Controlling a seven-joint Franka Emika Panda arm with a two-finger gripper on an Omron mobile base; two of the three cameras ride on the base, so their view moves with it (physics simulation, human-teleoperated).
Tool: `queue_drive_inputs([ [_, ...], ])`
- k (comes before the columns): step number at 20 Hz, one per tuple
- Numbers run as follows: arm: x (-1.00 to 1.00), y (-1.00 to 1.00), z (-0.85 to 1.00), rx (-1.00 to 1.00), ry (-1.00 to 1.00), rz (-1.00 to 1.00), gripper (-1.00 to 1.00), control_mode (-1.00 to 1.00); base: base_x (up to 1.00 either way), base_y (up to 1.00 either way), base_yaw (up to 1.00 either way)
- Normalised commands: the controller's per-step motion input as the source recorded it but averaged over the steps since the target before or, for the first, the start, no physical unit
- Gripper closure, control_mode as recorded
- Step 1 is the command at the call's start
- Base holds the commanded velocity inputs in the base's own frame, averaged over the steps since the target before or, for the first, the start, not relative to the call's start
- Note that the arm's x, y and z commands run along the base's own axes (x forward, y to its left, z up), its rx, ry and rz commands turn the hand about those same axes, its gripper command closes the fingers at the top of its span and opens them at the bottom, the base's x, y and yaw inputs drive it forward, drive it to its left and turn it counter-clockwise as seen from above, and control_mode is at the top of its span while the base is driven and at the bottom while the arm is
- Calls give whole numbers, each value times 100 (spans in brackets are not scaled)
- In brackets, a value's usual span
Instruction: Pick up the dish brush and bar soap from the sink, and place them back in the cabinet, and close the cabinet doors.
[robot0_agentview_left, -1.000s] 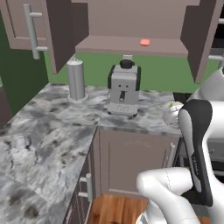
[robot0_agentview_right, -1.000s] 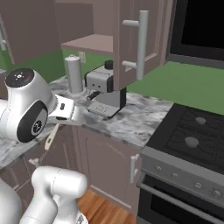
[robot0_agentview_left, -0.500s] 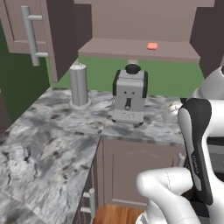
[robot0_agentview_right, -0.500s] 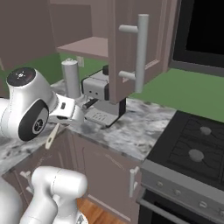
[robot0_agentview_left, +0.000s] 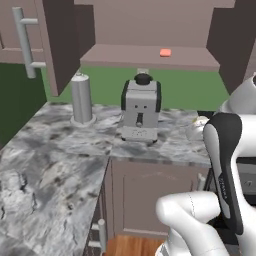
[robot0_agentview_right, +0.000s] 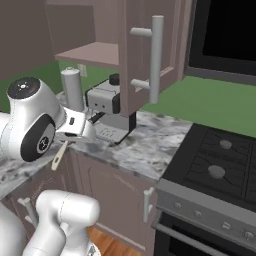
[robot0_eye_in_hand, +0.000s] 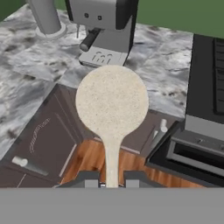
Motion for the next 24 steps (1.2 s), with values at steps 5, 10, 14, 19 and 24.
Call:
queue_drive_inputs([
  [5,0,0,0,0,0,0,100,100,42,93,-23],
  [10,0,0,0,0,0,0,100,100,70,99,-17],
  [14,0,0,0,0,0,0,100,100,97,77,9],
  [19,0,0,0,0,0,0,100,100,77,45,15],
  [24,0,0,0,0,0,0,100,100,50,25,-1],
])
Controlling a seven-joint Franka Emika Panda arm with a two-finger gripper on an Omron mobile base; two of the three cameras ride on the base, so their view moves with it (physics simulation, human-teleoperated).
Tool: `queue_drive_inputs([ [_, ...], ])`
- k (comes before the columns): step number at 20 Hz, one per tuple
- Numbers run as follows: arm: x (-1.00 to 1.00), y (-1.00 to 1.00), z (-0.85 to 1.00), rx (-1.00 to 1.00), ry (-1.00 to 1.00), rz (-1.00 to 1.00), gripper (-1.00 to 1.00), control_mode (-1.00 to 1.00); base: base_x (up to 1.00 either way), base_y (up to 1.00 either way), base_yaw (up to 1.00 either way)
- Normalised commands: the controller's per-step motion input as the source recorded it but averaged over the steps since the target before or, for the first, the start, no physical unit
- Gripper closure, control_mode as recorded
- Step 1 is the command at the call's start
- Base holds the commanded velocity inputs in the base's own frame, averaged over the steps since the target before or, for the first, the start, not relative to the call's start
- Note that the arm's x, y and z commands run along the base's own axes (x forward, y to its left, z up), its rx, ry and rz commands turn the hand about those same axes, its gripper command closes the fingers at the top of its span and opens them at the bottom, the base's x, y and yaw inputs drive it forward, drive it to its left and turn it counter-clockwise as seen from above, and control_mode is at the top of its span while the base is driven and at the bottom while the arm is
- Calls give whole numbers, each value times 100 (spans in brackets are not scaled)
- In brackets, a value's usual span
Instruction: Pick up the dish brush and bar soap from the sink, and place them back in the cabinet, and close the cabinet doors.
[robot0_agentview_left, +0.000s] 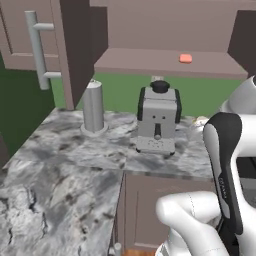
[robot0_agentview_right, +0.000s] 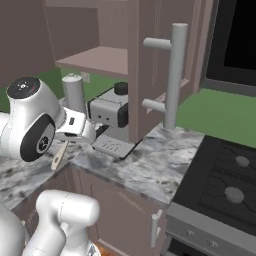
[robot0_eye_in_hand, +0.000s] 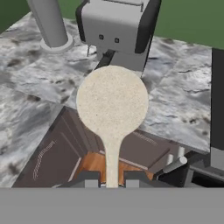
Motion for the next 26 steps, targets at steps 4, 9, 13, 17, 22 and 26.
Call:
queue_drive_inputs([
  [4,0,0,0,0,0,0,100,100,78,55,-8],
  [9,0,0,0,0,0,0,100,100,91,55,-10],
  [13,0,0,0,0,0,0,100,100,86,54,-10],
  [17,0,0,0,0,0,0,100,100,86,42,-17],
  [22,0,0,0,0,0,0,100,100,71,43,-33],
  [26,0,0,0,0,0,0,100,100,69,61,-37],
])
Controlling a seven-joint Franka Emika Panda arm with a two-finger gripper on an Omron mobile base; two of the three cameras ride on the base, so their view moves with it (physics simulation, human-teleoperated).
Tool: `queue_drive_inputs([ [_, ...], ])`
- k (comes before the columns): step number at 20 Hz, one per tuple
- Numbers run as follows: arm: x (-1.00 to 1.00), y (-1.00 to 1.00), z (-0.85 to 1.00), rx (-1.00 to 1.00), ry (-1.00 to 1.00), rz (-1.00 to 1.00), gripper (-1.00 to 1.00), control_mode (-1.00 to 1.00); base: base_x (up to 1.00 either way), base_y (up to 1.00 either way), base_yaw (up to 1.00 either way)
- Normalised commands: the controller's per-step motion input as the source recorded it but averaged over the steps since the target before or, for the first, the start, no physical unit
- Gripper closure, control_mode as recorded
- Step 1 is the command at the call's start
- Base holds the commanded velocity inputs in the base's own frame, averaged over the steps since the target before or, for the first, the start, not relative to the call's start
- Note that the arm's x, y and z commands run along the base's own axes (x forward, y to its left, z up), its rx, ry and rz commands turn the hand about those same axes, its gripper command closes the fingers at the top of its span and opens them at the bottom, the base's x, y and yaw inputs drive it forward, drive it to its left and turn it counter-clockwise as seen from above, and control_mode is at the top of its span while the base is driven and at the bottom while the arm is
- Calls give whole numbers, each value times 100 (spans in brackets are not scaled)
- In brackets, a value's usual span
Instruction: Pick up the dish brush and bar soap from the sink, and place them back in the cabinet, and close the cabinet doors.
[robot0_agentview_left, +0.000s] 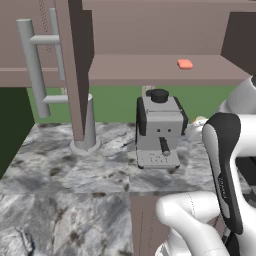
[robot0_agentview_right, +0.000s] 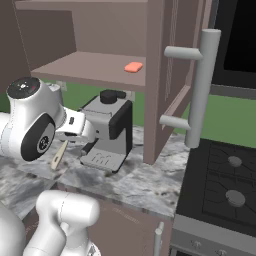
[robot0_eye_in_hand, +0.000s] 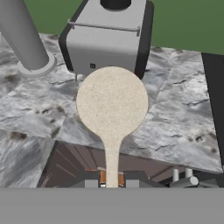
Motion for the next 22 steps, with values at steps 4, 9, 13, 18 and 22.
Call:
queue_drive_inputs([
  [4,0,0,0,0,0,0,100,100,59,72,-37],
  [9,0,0,0,0,0,0,100,100,26,58,-36],
  [13,0,0,0,0,0,0,100,100,10,44,-30],
  [18,0,0,0,0,0,0,100,100,8,40,-29],
  [22,0,0,0,0,0,0,100,100,5,18,-17],
])
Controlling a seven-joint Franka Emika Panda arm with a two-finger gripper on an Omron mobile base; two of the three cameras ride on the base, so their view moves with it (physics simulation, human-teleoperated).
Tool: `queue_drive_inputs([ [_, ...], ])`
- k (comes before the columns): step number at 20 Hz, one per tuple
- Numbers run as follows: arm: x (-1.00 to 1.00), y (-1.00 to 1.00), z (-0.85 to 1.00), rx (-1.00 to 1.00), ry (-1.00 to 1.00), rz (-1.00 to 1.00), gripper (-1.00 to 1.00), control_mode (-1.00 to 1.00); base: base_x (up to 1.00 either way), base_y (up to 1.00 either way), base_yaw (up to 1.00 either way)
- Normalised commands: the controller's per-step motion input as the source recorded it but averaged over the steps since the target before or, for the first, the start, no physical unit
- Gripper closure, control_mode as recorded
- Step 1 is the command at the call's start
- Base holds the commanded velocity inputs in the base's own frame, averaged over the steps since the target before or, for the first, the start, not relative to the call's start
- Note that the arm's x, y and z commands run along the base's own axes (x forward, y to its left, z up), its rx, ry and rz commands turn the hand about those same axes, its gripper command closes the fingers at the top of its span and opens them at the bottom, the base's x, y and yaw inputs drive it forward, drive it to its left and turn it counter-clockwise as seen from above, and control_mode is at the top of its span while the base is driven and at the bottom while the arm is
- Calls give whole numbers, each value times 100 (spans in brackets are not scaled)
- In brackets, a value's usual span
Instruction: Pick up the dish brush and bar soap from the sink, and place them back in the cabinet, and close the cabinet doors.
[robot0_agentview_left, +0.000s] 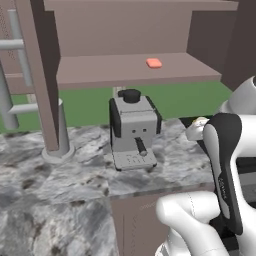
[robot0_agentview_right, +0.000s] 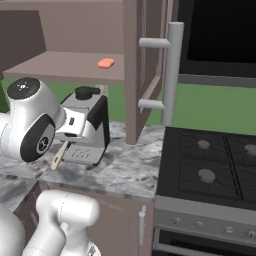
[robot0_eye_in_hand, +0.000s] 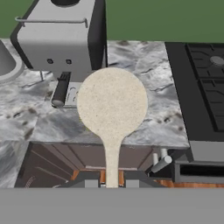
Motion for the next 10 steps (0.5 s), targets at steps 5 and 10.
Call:
queue_drive_inputs([
  [5,0,0,0,0,0,0,100,100,0,0,-1],
  [10,0,0,0,0,0,0,100,100,0,0,0],
])
